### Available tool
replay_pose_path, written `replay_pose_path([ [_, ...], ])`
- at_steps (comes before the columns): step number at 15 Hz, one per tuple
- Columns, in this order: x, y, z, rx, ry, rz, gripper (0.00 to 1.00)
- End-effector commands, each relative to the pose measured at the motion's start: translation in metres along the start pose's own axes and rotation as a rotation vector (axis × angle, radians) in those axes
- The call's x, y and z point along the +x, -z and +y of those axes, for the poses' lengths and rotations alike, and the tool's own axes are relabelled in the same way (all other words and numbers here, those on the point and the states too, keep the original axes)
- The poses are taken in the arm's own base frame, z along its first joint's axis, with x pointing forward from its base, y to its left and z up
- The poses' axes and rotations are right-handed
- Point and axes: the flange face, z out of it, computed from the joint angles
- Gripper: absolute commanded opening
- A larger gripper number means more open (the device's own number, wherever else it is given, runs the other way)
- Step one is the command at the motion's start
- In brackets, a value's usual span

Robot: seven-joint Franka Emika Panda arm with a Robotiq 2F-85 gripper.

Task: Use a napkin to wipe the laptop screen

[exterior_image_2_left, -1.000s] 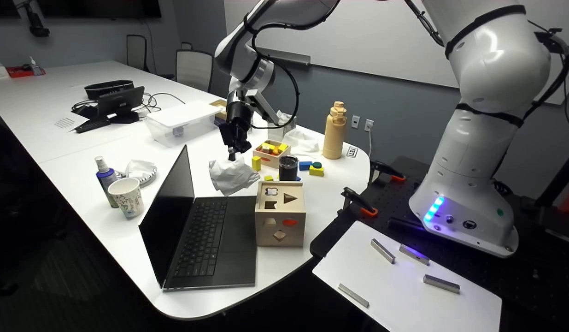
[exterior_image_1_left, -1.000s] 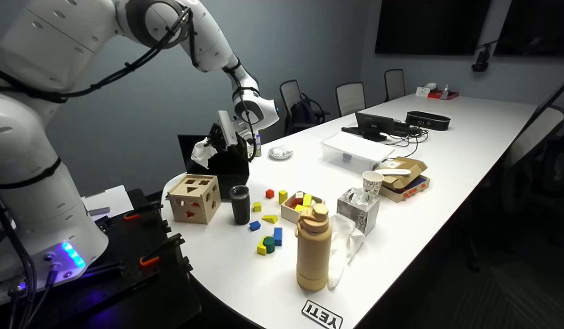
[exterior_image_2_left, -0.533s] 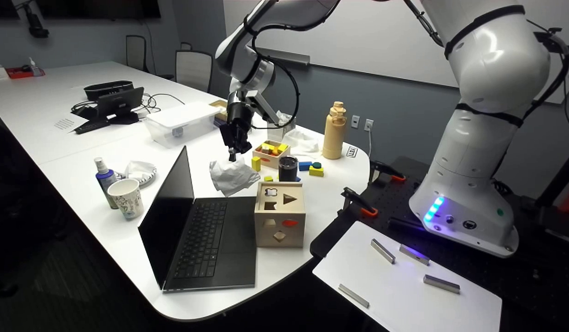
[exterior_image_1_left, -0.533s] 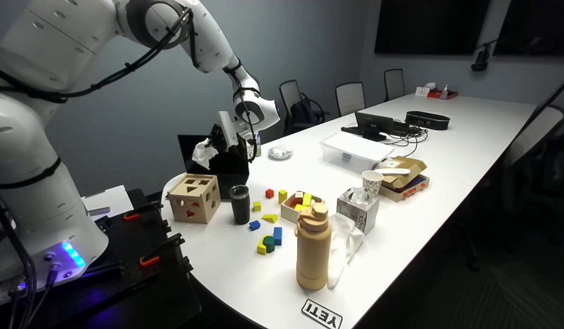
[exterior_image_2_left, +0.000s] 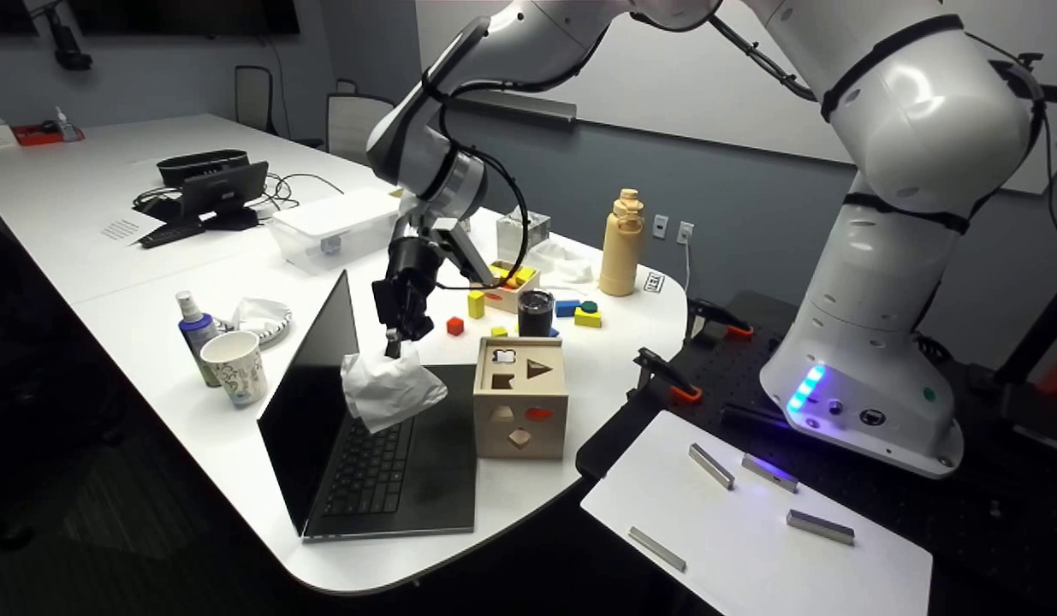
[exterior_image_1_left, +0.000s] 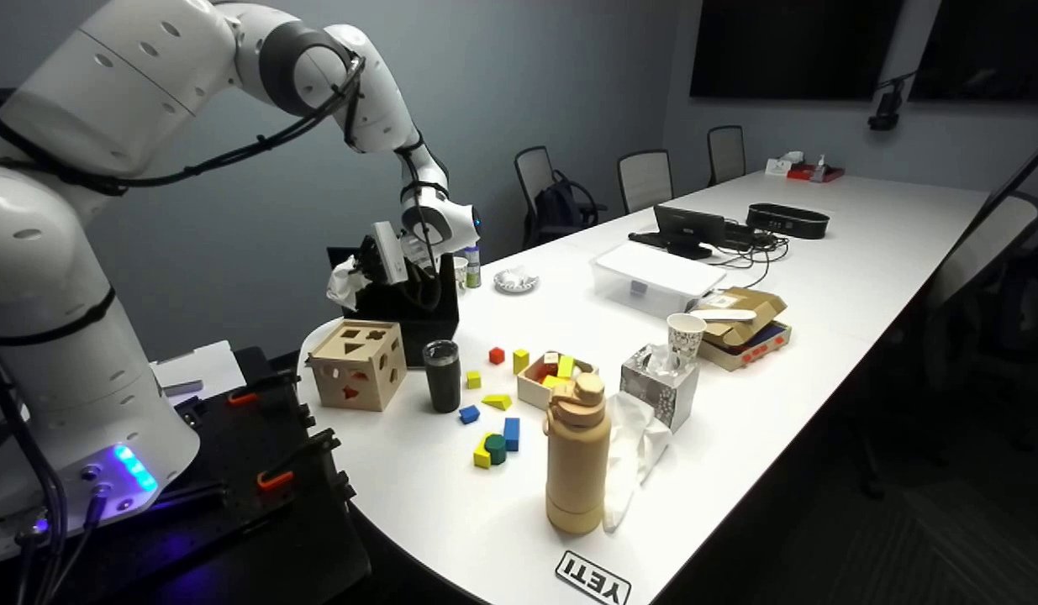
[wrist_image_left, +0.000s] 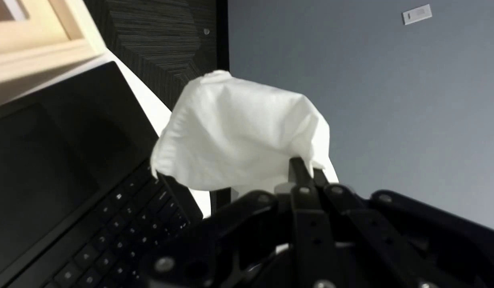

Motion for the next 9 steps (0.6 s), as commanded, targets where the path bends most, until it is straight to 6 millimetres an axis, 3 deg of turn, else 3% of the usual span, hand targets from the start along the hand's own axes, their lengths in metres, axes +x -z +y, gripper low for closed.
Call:
replay_pose_path([
  [1, 0.013, -0.03, -0.011, 0.003, 0.057, 0.023, 0.0],
  [5, 0.026, -0.053, -0.018, -0.015, 0.095, 0.029, 0.0],
  [9, 0.042, -0.058, -0.02, -0.001, 0.139, 0.074, 0.0],
])
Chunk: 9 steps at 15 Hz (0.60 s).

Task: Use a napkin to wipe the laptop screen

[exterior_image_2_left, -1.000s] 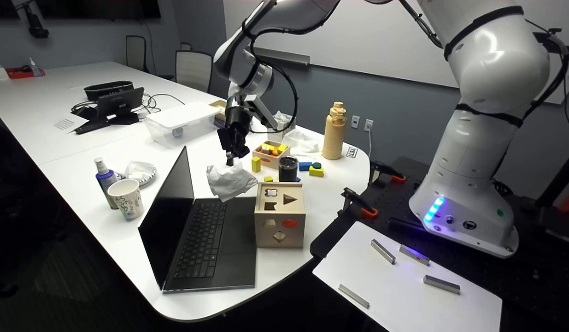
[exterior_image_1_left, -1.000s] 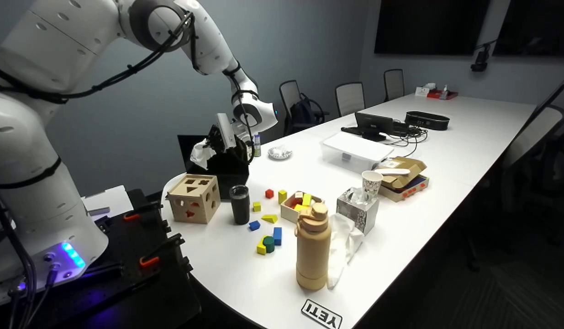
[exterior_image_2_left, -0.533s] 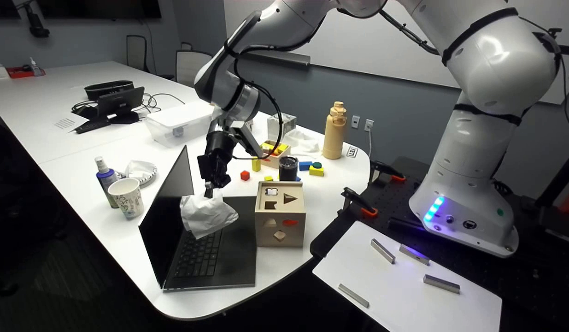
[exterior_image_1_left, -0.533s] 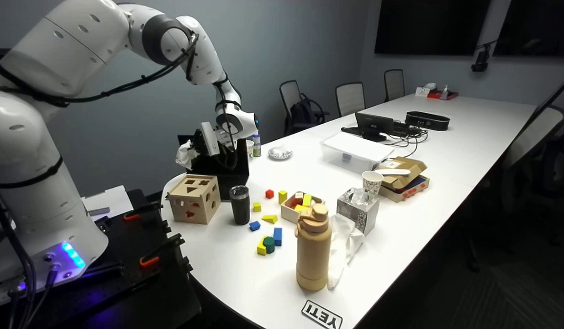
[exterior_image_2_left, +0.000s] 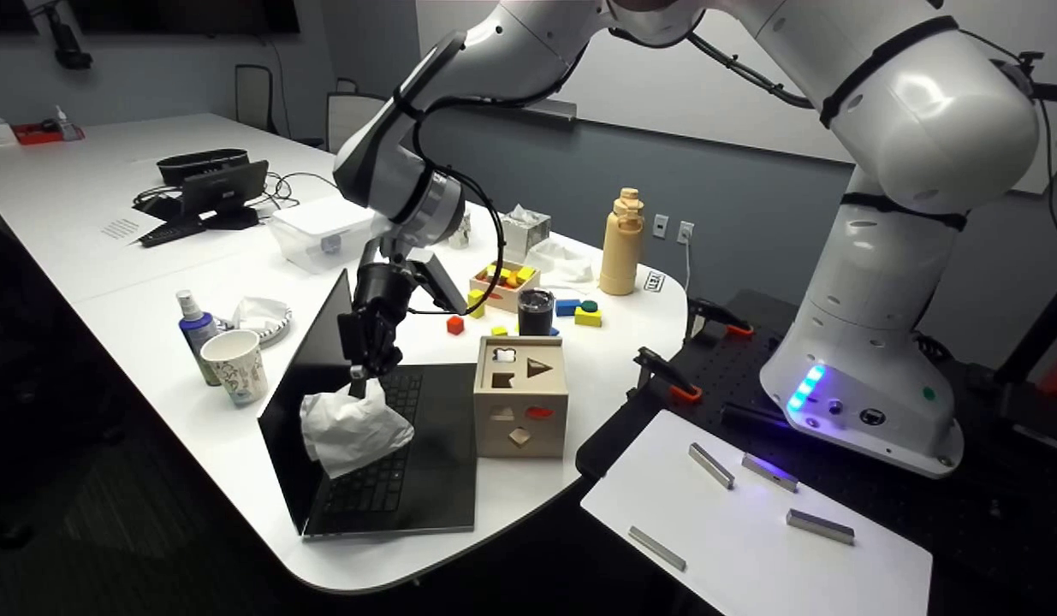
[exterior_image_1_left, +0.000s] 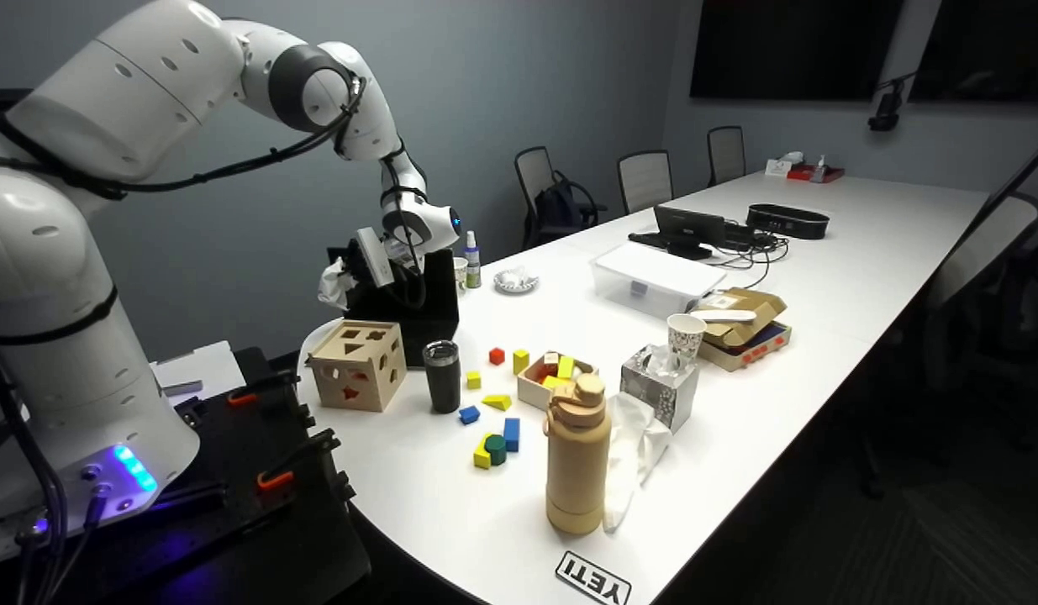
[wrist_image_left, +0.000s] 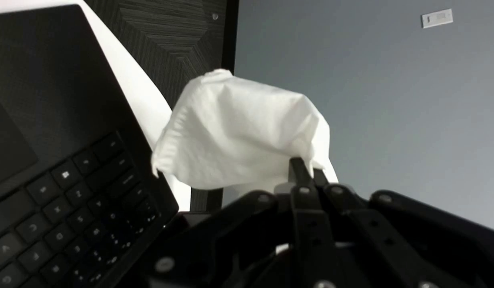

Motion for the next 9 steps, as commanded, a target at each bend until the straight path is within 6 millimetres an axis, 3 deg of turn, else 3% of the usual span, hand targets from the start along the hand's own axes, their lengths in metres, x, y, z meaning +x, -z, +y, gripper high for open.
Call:
replay_pose_path([
  [1, 0.018, -0.001, -0.002, 0.039, 0.057, 0.079, 0.0],
  [5, 0.027, 0.007, 0.0, 0.07, 0.109, 0.173, 0.0],
  [9, 0.023, 0.026, 0.004, 0.067, 0.133, 0.266, 0.0],
])
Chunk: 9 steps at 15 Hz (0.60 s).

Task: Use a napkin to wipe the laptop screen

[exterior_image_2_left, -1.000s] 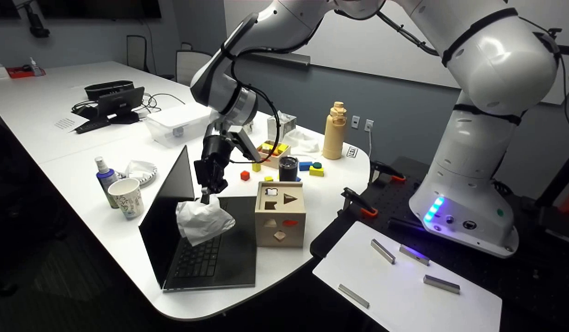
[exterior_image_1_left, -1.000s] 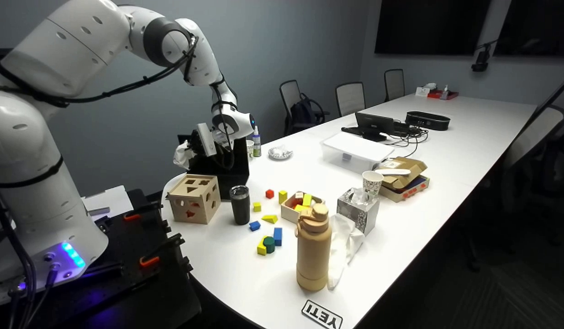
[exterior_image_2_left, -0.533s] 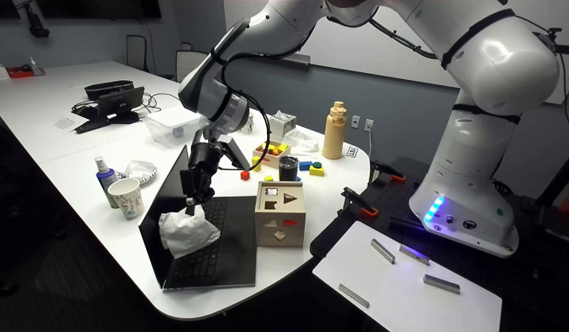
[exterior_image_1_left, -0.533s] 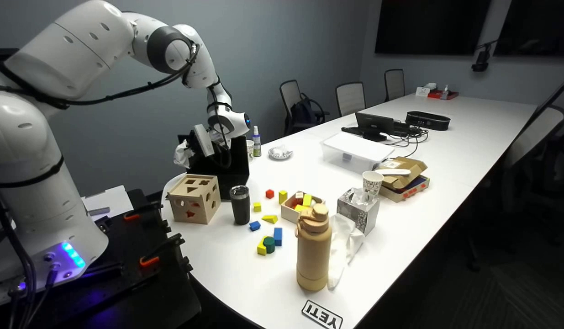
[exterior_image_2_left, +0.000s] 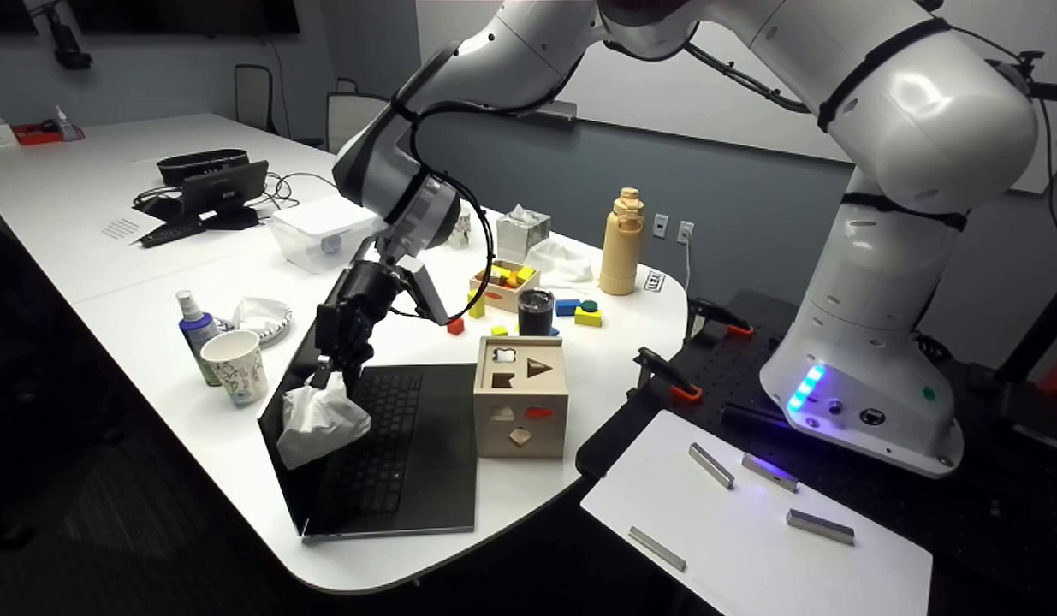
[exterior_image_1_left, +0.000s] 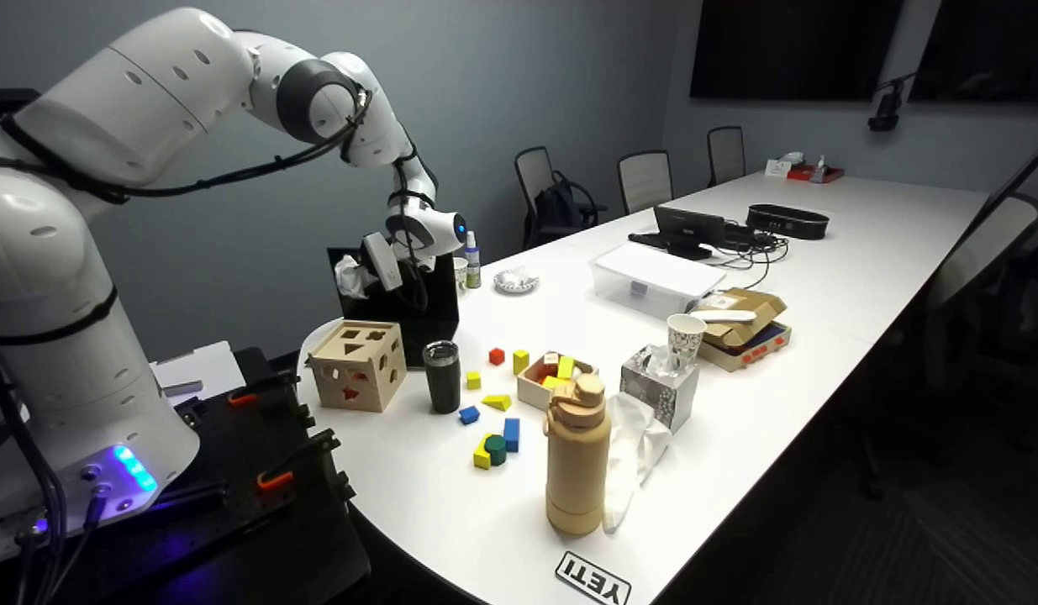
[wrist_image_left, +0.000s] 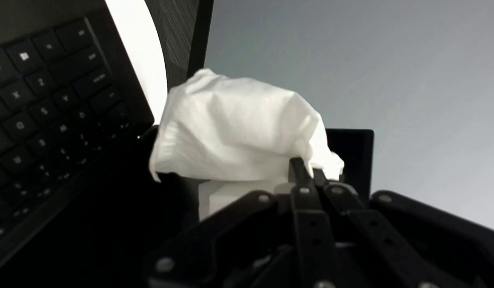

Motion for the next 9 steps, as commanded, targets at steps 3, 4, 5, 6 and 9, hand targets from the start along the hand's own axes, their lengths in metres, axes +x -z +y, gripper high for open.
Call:
replay_pose_path([
  [3, -0.004, 0.031, 0.0, -0.016, 0.028, 0.158, 0.0],
  [4, -0.007, 0.037, 0.002, -0.023, 0.027, 0.187, 0.0],
  [5, -0.011, 0.043, 0.003, -0.026, 0.026, 0.217, 0.0],
  [6, -0.015, 0.048, 0.005, -0.032, 0.024, 0.247, 0.0],
  [9, -0.032, 0.067, 0.008, -0.053, 0.02, 0.342, 0.0],
])
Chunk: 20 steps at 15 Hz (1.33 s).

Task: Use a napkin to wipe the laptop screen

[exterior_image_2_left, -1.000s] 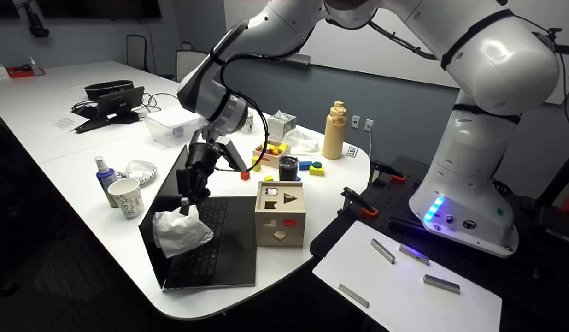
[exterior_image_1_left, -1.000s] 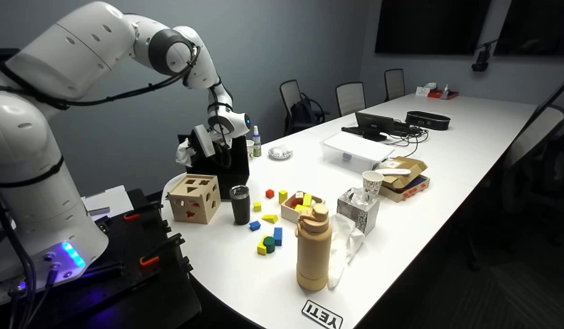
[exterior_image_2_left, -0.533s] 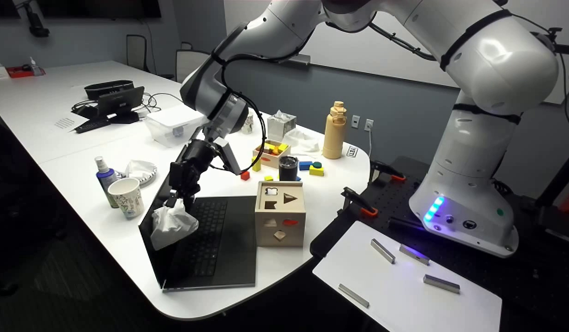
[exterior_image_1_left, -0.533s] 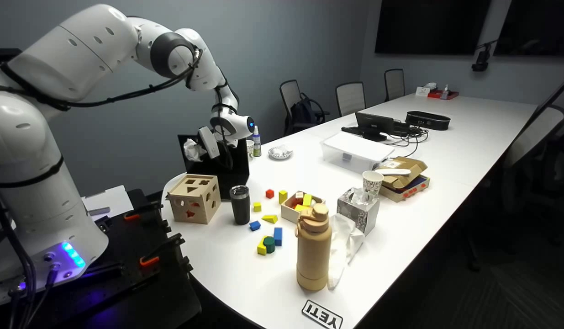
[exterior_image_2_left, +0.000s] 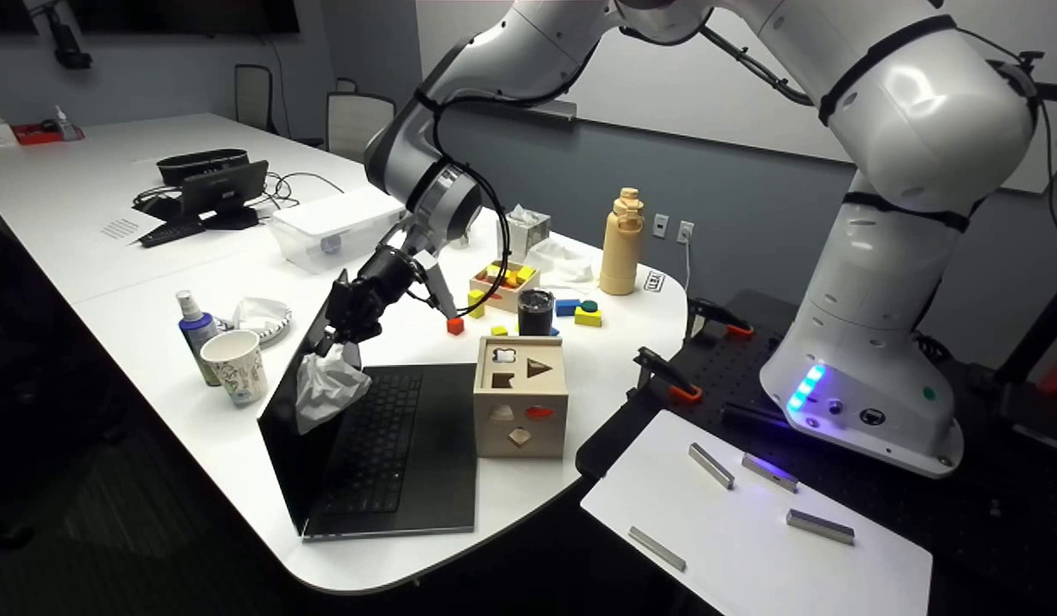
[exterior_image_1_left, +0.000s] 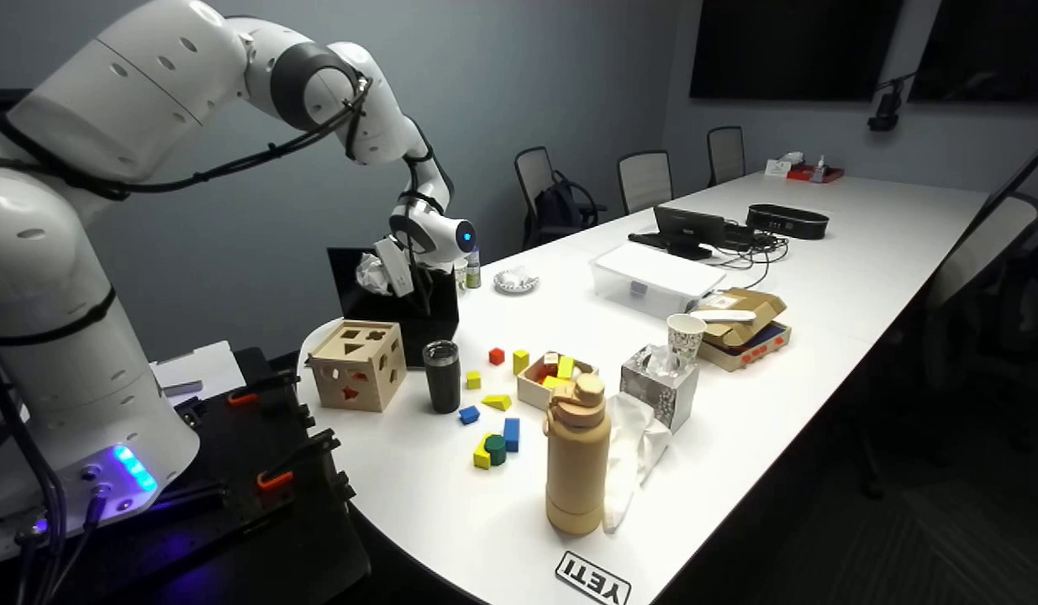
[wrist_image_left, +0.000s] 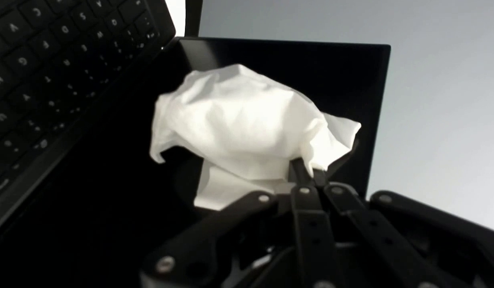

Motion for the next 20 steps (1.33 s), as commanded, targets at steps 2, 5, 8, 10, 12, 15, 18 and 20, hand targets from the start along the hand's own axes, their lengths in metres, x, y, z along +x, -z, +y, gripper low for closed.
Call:
replay_pose_path([
  [2, -0.023, 0.038, -0.01, -0.049, 0.006, 0.143, 0.0],
  [5, -0.026, 0.057, -0.009, -0.057, 0.016, 0.224, 0.0],
  [8, -0.028, 0.077, -0.008, -0.088, 0.014, 0.294, 0.0],
  [10, -0.031, 0.089, -0.009, -0.134, 0.004, 0.336, 0.0],
  [12, -0.034, 0.098, -0.011, -0.183, -0.014, 0.376, 0.0],
  [15, -0.038, 0.104, -0.013, -0.253, -0.044, 0.422, 0.0],
  [18, -0.041, 0.106, -0.013, -0.311, -0.071, 0.451, 0.0],
  [20, -0.042, 0.108, -0.012, -0.334, -0.088, 0.484, 0.0],
])
